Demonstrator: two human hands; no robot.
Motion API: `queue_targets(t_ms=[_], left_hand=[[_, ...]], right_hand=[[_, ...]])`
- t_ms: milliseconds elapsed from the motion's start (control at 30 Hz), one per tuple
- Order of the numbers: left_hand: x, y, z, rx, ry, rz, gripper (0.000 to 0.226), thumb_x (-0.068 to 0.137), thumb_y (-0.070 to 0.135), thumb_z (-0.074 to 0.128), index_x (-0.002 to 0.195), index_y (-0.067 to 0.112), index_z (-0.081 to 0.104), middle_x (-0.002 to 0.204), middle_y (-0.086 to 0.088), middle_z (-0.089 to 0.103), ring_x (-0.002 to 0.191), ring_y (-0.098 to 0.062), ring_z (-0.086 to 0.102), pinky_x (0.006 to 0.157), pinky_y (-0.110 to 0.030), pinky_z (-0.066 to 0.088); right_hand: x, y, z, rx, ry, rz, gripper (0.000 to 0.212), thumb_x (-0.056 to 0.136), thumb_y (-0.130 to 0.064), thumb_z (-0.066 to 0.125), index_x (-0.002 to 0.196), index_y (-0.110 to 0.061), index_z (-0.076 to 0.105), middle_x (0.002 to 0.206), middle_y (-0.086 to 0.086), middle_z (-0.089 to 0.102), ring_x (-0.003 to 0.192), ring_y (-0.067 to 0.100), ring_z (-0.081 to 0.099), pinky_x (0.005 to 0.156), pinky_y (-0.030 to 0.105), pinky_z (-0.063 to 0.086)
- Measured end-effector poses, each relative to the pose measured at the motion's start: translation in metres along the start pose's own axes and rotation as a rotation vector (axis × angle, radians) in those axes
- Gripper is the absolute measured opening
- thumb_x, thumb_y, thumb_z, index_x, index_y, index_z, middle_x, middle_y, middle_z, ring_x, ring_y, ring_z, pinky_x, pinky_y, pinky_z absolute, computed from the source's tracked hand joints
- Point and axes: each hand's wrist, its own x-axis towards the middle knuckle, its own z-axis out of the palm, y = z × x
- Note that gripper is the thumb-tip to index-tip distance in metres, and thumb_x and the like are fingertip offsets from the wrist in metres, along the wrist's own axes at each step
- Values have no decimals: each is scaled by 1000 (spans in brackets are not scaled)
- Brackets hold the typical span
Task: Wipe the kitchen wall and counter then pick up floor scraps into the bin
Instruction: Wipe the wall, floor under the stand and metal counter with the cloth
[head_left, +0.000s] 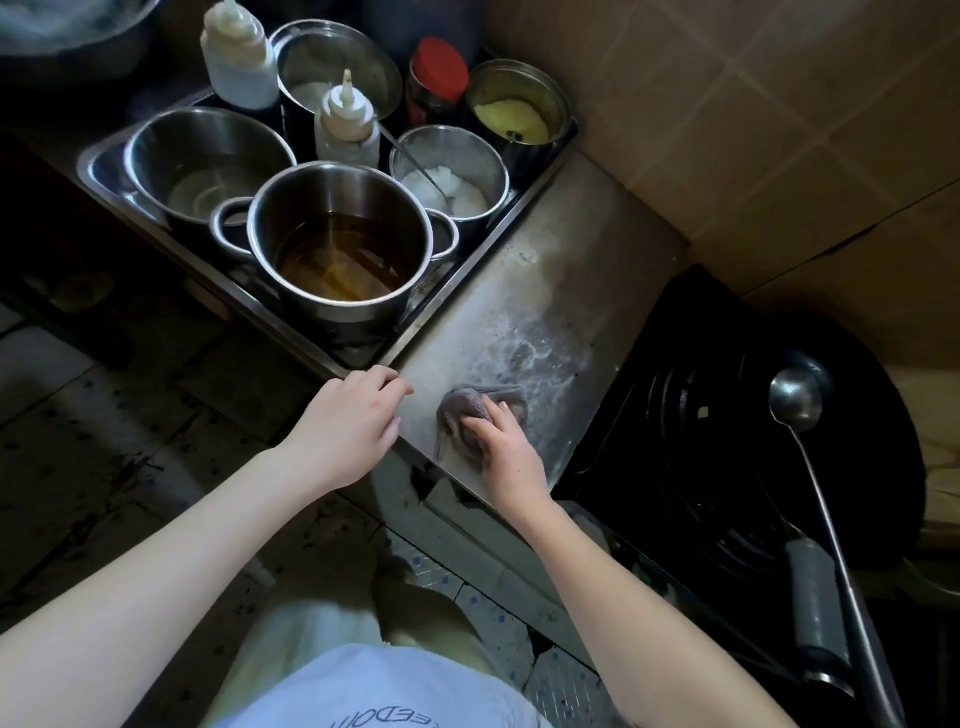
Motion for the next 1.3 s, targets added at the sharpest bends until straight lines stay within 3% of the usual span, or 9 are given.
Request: queue_targets(t_ms=[233,400,567,1000,1100,1300], left_hand=[[11,7,-1,18,-30,55,38,93,24,51,130,18,51,132,-4,50,114,-22,53,89,-34,44],[17,17,-5,42,-56,97,38,93,25,49,131,19,48,133,-3,49,113,-22,52,89,-33,45],[22,33,-7,96,-118,126,37,95,26,46,131,19,46,135,-3,47,114,-24,51,89,-36,45],[29,96,3,174,-230,337,30,94,19,44,124,14,46,127,-8,48,111,-28,50,92,-38,42],[34,108,6,238,-224,454,31,95,24,44,125,16,45,128,-8,47,111,-27,50,91,-38,43],[54,119,9,416,-211,705,42,96,28,42,135,16,37,132,-7,45,114,-28,49,91,-36,42]], right_hand=[[-28,29,-10,-15,25,101,64,82,13,50,135,-22,49,156,0,23,146,20,15,105,37,41],[-34,24,-10,-21,69,114,64,82,14,51,138,-19,47,156,9,23,144,28,21,115,44,27],[-46,23,-12,-81,153,68,64,84,12,53,139,-17,43,154,12,27,142,29,25,118,42,18],[-115,46,-21,-116,280,228,68,86,9,53,143,-24,37,153,3,30,143,21,23,116,36,12],[-132,50,-21,-120,333,337,65,88,5,53,143,-25,37,152,2,33,142,20,25,116,38,12],[-180,49,-22,-65,468,731,54,96,-5,43,144,-29,33,154,-3,28,144,15,19,118,38,6]])
